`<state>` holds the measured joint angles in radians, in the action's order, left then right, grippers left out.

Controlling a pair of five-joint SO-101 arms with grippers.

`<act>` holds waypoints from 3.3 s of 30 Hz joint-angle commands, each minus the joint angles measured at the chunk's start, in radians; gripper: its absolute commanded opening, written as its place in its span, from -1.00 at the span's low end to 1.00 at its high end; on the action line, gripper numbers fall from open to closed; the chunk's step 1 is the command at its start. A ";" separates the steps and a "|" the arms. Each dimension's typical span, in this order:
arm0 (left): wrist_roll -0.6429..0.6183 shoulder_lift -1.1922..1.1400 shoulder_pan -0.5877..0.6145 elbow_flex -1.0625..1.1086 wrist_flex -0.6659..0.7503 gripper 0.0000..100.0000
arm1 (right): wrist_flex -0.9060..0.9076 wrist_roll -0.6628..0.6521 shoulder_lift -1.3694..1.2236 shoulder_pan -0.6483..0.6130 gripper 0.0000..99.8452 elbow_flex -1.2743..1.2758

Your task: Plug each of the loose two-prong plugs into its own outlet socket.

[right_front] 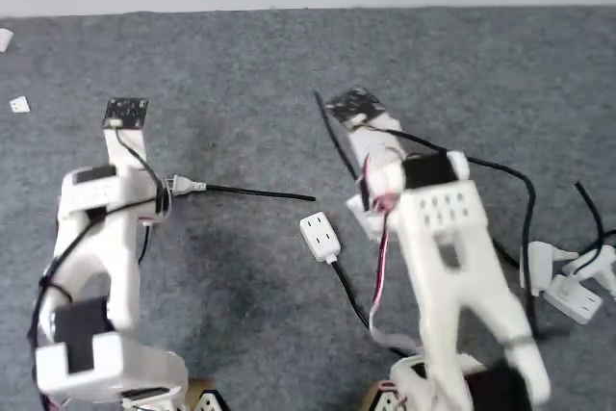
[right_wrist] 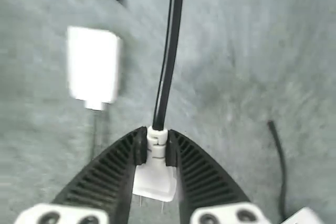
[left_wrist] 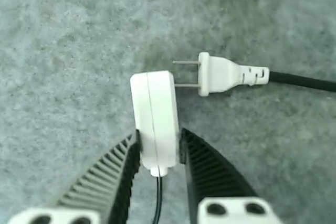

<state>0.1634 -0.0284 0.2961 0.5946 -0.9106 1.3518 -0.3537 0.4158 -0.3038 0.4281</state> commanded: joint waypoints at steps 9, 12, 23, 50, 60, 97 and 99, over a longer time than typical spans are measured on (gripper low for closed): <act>0.327 -0.137 -0.112 -0.124 -0.215 -0.98 | 0.082 0.138 0.122 -0.470 -0.98 -0.262; 0.384 -0.063 -0.140 -0.035 -0.170 -0.98 | 0.012 0.161 0.107 -0.507 -0.98 -0.221; 0.511 0.230 -0.196 0.268 -0.034 -0.98 | -0.128 0.178 0.110 -0.486 -0.98 -0.100; 0.594 0.974 -0.296 0.788 0.103 -0.98 | -0.231 0.207 -0.015 -0.481 -0.98 -0.040; 0.384 0.984 -0.229 0.839 0.316 -0.97 | -0.458 0.072 -0.021 -0.302 -0.98 0.164; 0.385 0.984 -0.219 0.834 0.295 -0.97 | -0.668 -0.226 -0.159 -0.166 -0.98 0.255; 0.385 0.984 -0.219 0.834 0.295 -0.97 | -0.670 -0.226 -0.160 -0.171 -0.98 0.255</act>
<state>0.5577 0.9383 0.0690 1.4400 -0.6268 0.6981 -0.5746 0.2639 -0.4895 0.7089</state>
